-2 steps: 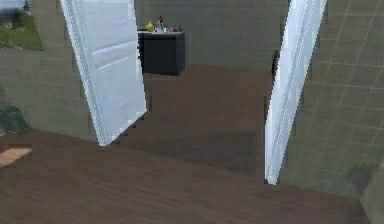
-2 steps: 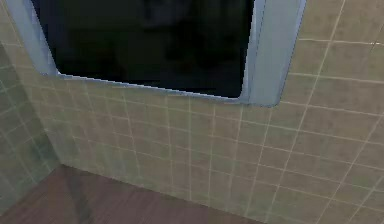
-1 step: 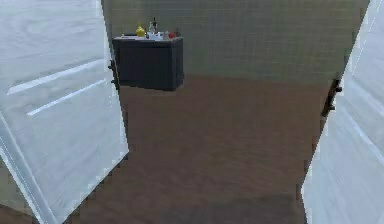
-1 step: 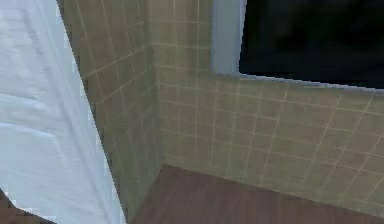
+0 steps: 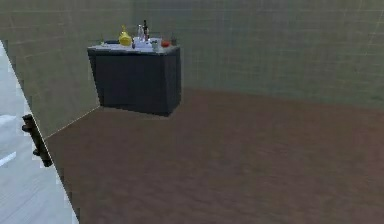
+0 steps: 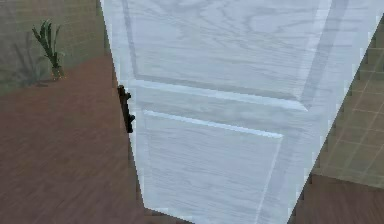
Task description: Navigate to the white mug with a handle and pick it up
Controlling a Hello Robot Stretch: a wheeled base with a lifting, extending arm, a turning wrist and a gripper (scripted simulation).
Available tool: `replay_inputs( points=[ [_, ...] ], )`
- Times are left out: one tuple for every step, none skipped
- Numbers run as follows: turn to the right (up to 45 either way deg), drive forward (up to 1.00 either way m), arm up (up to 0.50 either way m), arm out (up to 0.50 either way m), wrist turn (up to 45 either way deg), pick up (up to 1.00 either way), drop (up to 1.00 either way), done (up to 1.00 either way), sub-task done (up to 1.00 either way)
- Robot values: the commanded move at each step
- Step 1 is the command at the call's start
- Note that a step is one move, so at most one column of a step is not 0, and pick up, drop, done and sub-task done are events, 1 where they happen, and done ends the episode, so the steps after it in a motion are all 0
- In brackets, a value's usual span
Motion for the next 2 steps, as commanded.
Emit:
replay_inputs(
  points=[
    [3.0,0.0,0.0,0.0,0.0,0.0,0.0,0.0,0.0],
    [0.0,1.0,0.0,0.0,0.0,0.0,0.0,0.0,0.0]
  ],
)
